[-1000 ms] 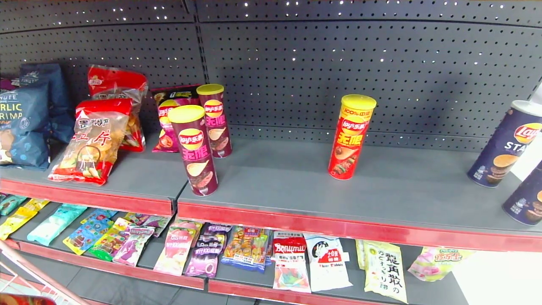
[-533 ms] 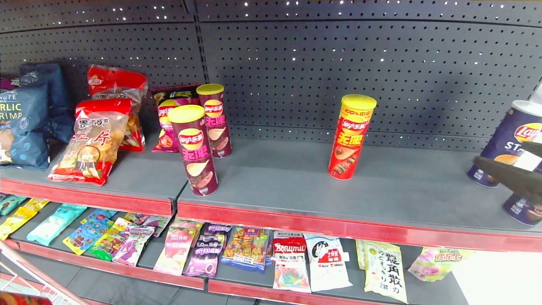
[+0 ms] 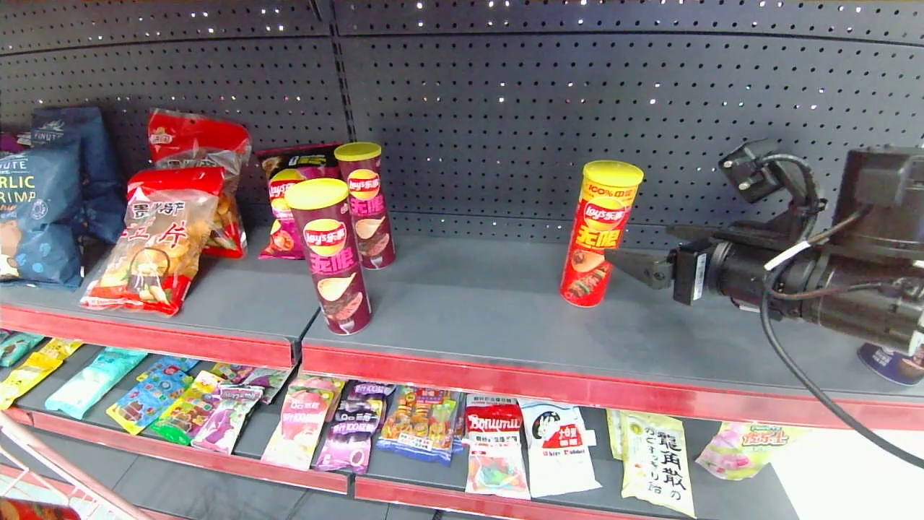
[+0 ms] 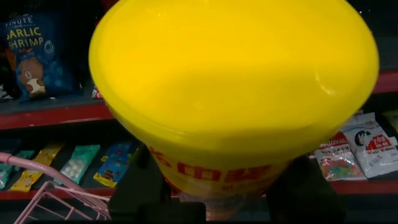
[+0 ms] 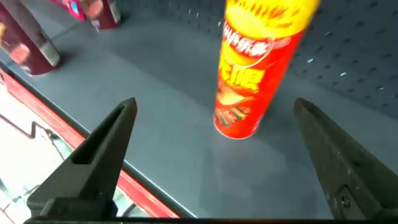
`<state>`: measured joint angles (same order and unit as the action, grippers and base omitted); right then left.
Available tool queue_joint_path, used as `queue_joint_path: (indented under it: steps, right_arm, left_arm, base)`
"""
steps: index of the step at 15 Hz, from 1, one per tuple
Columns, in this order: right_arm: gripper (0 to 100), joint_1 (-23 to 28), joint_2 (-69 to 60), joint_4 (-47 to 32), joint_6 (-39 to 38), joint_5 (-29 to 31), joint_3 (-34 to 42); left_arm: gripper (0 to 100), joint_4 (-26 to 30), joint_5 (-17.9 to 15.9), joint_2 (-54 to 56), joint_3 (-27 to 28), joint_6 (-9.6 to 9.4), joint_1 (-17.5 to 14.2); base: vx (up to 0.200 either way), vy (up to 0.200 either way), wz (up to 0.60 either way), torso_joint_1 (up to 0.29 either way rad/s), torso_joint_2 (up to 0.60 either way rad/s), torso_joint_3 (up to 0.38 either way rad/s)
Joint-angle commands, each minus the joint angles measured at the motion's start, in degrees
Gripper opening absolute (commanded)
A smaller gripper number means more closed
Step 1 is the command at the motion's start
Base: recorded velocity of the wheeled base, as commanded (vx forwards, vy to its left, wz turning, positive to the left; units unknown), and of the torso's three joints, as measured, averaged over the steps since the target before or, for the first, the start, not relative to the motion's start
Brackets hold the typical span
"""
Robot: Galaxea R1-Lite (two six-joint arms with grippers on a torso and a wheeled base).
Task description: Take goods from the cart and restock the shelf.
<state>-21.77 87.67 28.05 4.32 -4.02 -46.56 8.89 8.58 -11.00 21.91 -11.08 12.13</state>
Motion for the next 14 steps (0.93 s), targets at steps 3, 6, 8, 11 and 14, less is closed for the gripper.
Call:
queue_joint_path:
  steps: [3,6,8,11,14]
  right_arm:
    - [100,1.4,9.8,11.1,0.3,3.1,-0.4]
    - [100,2.2,11.6,11.5,0.3,4.3,-1.1]
    - [100,2.7,13.0,11.5,0.3,4.4,-3.3]
    - [100,3.1,14.9,11.6,0.3,4.4,-6.5]
    - [100,3.2,16.4,11.5,0.2,3.8,-8.9]
  left_arm:
    - [0,0.0,-0.1,0.0,0.1,0.01,0.0]
    - [0,0.0,-0.1,0.1,0.2,0.01,0.0]
    - [0,0.0,-0.1,0.2,0.2,0.01,0.0]
    - [0,0.0,-0.1,0.3,0.1,0.01,0.0]
    - [0,0.1,-0.1,0.5,0.0,0.01,0.0]
  base:
    - [0.000,0.000,0.00,0.000,0.00,0.000]
    - [0.000,0.000,0.00,0.000,0.00,0.000]
    - [0.000,0.000,0.00,0.000,0.00,0.000]
    - [0.000,0.000,0.00,0.000,0.00,0.000]
    - [0.000,0.000,0.00,0.000,0.00,0.000]
